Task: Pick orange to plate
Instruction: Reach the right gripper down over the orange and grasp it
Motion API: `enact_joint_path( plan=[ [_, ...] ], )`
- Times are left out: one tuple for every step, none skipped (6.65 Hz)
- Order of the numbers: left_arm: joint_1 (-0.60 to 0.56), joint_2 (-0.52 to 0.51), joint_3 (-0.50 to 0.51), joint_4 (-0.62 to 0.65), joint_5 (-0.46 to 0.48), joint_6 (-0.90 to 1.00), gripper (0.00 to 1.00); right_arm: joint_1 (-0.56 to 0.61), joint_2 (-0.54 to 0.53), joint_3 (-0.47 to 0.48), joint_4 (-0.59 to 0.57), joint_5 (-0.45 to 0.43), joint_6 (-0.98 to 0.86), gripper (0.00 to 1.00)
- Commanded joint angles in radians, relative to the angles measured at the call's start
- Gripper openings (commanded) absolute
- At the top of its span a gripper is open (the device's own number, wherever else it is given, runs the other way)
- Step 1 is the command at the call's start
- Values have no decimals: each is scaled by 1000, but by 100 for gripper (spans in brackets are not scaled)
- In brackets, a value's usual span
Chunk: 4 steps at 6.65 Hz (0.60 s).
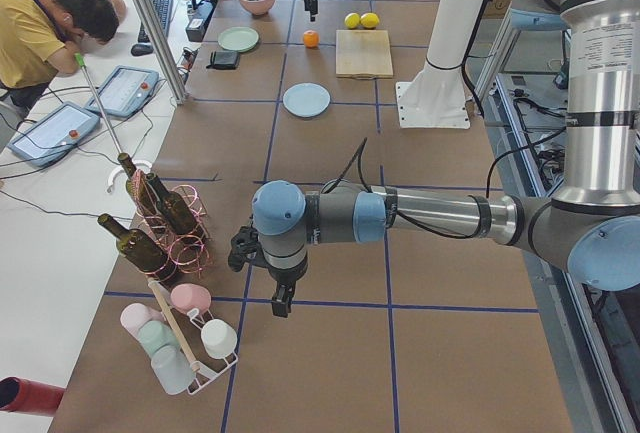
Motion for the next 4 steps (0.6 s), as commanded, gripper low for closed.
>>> enact_joint_path(
  plan=[
    [0,-3,-4,0,0,0,100,-50,1,-57,111,-31,74,100],
    [0,-1,-7,0,0,0,100,-57,-2,-66,111,-41,72,100],
    [0,-1,-7,0,0,2,100,-76,0,-79,111,-74,74,100],
    [0,-1,-9,0,0,2,100,-93,3,-104,111,-85,72,100]
  ],
)
